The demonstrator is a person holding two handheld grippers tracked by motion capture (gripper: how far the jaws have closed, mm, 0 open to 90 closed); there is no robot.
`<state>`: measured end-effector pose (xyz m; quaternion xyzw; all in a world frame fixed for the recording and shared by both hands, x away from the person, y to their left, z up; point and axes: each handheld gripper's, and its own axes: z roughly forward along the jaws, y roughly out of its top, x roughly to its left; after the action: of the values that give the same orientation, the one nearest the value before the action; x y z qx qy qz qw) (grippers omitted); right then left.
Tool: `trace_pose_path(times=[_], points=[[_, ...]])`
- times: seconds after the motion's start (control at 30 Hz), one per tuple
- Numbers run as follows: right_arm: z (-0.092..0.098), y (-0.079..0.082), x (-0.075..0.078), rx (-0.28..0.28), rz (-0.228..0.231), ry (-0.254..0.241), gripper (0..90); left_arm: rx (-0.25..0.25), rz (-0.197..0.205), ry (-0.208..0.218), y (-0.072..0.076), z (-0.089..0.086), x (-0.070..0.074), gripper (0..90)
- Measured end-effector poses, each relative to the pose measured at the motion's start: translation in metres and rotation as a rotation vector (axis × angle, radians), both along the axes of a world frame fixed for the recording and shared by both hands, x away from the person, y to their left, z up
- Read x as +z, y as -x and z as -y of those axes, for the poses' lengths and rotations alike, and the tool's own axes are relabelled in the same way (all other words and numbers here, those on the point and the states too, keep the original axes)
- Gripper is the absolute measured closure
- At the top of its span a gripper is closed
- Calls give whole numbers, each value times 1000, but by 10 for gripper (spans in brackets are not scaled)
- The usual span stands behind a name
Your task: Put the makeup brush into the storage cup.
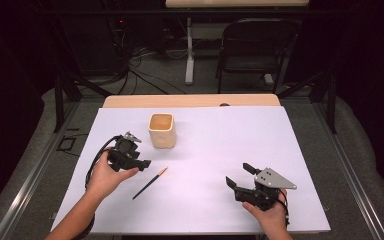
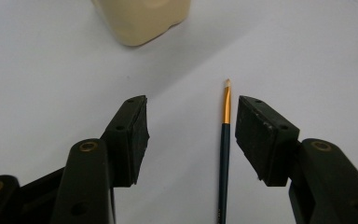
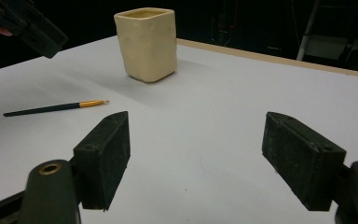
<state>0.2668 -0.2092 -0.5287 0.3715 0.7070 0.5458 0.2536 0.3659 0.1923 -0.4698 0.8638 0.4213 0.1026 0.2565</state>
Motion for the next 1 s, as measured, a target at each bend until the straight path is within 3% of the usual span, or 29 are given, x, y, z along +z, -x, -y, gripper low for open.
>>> trace_pose_path(times=[0.43, 1.0], points=[[-1, -1, -1, 8, -7, 3, 234, -13, -50, -44, -6, 8, 2, 456], [-2, -1, -2, 18, -18, 7, 234, -24, -146, -158, -16, 33, -8, 458]])
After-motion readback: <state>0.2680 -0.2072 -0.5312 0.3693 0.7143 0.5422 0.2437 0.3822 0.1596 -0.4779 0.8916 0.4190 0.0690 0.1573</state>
